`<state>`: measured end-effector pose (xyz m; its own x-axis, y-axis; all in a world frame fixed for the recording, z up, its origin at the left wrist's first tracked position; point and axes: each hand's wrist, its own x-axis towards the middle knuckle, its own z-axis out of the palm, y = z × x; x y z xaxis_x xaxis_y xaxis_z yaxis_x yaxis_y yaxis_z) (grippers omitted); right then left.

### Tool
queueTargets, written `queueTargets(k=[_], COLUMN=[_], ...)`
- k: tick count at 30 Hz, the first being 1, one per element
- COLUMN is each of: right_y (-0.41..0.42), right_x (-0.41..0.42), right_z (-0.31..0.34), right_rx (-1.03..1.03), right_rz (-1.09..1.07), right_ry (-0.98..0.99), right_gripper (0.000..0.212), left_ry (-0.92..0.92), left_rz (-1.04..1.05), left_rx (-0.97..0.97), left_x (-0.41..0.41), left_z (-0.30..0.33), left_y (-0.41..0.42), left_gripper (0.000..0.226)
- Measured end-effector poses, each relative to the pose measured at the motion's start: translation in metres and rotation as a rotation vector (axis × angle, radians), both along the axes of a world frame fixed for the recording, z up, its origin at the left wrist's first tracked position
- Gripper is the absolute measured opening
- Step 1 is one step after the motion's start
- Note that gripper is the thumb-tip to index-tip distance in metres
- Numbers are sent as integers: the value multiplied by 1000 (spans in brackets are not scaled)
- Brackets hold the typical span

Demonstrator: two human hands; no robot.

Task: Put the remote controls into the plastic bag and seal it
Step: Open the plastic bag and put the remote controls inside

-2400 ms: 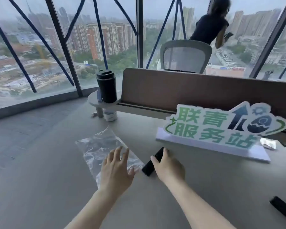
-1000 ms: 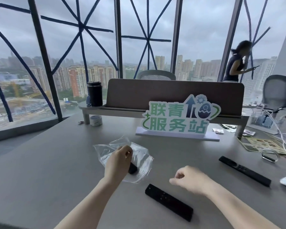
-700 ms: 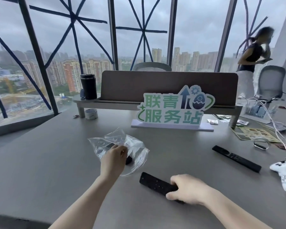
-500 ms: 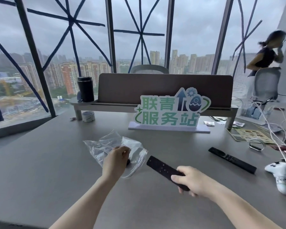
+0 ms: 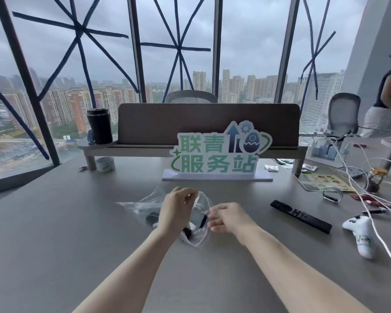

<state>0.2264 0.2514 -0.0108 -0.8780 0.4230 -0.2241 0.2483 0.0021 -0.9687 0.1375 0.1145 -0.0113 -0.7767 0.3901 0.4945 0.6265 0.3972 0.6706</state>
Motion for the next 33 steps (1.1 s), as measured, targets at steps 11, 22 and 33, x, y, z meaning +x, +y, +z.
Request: queueTargets(k=[11, 22, 33], right_y=[179, 184, 27], right_x=[61, 73, 59], right_z=[-29, -40, 51], right_rx=[948, 874, 377], right_rz=[-321, -228, 511], right_ry=[-566, -526, -213], right_gripper=[34, 53, 12], left_ry=[-152, -270, -169], left_rz=[78, 113, 165], left_rx=[-93, -129, 9], left_x=[-16, -16, -3], left_z=[-6, -15, 3], left_y=[-2, -14, -33], left_gripper=[14, 15, 11])
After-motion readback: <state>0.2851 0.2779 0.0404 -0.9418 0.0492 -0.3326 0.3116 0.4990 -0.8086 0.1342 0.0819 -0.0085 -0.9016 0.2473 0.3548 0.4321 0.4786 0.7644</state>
